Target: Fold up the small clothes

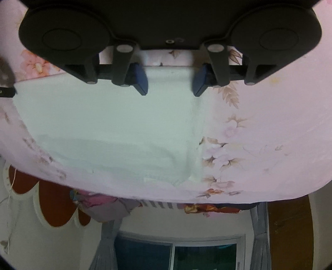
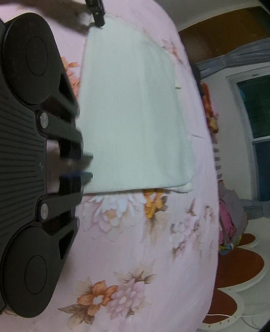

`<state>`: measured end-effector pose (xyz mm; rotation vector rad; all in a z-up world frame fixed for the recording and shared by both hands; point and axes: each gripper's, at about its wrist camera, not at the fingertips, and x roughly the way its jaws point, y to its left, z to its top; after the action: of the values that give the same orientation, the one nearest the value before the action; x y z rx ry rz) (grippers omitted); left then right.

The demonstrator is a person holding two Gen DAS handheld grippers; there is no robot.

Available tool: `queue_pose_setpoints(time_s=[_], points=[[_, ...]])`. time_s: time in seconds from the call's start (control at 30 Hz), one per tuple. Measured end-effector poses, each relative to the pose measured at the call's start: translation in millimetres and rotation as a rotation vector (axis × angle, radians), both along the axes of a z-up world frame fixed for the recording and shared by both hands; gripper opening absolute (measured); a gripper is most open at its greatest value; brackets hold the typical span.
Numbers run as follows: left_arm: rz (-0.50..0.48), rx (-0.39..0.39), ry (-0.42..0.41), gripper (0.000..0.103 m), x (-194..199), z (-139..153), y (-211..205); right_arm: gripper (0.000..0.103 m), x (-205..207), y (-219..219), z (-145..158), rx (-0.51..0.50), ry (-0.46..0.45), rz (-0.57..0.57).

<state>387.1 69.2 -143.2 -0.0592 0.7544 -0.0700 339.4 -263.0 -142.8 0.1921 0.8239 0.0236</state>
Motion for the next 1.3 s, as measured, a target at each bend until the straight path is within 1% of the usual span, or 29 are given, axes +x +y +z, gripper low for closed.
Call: queue_pose_setpoints(time_s=[0.03, 0.1, 0.17, 0.2, 0.27, 0.33, 0.37, 0.4, 0.47, 0.53, 0.63, 0.77, 0.8, 0.87, 0.9, 0.93, 0.97, 1.0, 1.03, 1.07, 1.1, 1.13, 1.17, 1.2, 1.23, 1.27, 1.3], points=[[-0.003, 0.005, 0.012, 0.045, 1, -2, -1, 0.007, -1, -3, 3, 0.010, -0.011, -0.013], [-0.011, 0.011, 0.034, 0.044, 3, -8, -2, 0.007, 0, -4, 4, 0.000, -0.002, -0.029], [-0.016, 0.015, 0.037, 0.044, 3, -10, -1, 0.006, 2, -4, -5, -0.011, 0.045, -0.016], [-0.015, 0.012, 0.039, 0.045, 3, -9, 1, 0.005, 2, -2, -8, -0.020, 0.050, -0.011], [-0.004, 0.004, 0.043, 0.040, 1, -4, 4, 0.005, 1, -1, -7, -0.026, 0.049, -0.008], [-0.001, -0.004, 0.038, 0.040, -2, -2, 7, 0.006, -4, -2, 0, -0.019, 0.023, -0.022], [-0.004, 0.001, 0.051, 0.040, -2, -5, 8, 0.005, -6, -3, 3, -0.010, 0.004, -0.024], [-0.006, -0.001, 0.050, 0.041, -1, -7, 9, 0.006, -6, -3, 3, -0.012, 0.007, -0.024], [-0.005, 0.000, 0.048, 0.041, -1, -8, 9, 0.005, -2, -1, -8, -0.022, 0.074, 0.001], [-0.004, 0.009, 0.055, 0.041, -1, -6, 7, 0.006, -4, -1, -6, -0.031, 0.063, 0.006], [0.003, 0.014, 0.056, 0.042, -2, -5, 6, 0.006, -11, -4, 1, 0.010, 0.033, -0.004], [0.005, 0.026, 0.059, 0.045, -3, -3, 3, 0.006, -15, -5, 8, 0.018, 0.024, 0.005], [0.007, 0.024, 0.060, 0.048, -4, -2, 3, 0.006, -16, -5, 9, 0.022, 0.021, 0.006], [0.021, 0.024, 0.062, 0.063, -7, 2, 2, 0.006, -17, -6, 13, 0.028, 0.011, 0.005], [0.038, 0.025, 0.045, 0.082, -11, 6, 1, 0.006, -18, -5, 15, 0.034, 0.005, 0.004], [0.060, 0.015, 0.015, 0.099, -16, 10, 2, 0.006, -19, -6, 18, 0.040, 0.001, 0.006], [0.079, -0.020, -0.014, 0.101, -22, 13, 3, 0.006, -19, -5, 20, 0.044, -0.004, 0.008], [0.076, -0.072, -0.024, 0.096, -26, 15, 5, 0.006, -19, -5, 21, 0.048, -0.010, 0.008], [0.072, -0.147, -0.016, 0.087, -30, 13, 9, 0.006, -17, -5, 23, 0.056, -0.017, 0.011], [0.090, -0.220, 0.001, 0.080, -31, 10, 13, 0.006, -15, -4, 25, 0.068, -0.024, 0.012], [0.113, -0.296, 0.017, 0.065, -32, 4, 18, 0.006, -13, -3, 27, 0.082, -0.033, 0.014], [0.134, -0.403, 0.036, 0.054, -31, -4, 25, 0.005, -10, -2, 29, 0.097, -0.042, 0.020], [0.172, -0.501, 0.059, 0.052, -29, -15, 31, 0.005, -6, 0, 32, 0.114, -0.055, 0.029], [0.221, -0.572, 0.067, 0.052, -29, -25, 35, 0.005, -3, 2, 34, 0.132, -0.068, 0.038], [0.271, -0.642, 0.035, 0.054, -32, -34, 38, 0.005, 3, 5, 37, 0.162, -0.080, 0.055], [0.302, -0.687, 0.006, 0.054, -32, -39, 40, 0.004, 10, 9, 38, 0.178, -0.082, 0.066], [0.324, -0.712, -0.015, 0.054, -30, -42, 40, 0.002, 17, 14, 39, 0.180, -0.082, 0.073]])
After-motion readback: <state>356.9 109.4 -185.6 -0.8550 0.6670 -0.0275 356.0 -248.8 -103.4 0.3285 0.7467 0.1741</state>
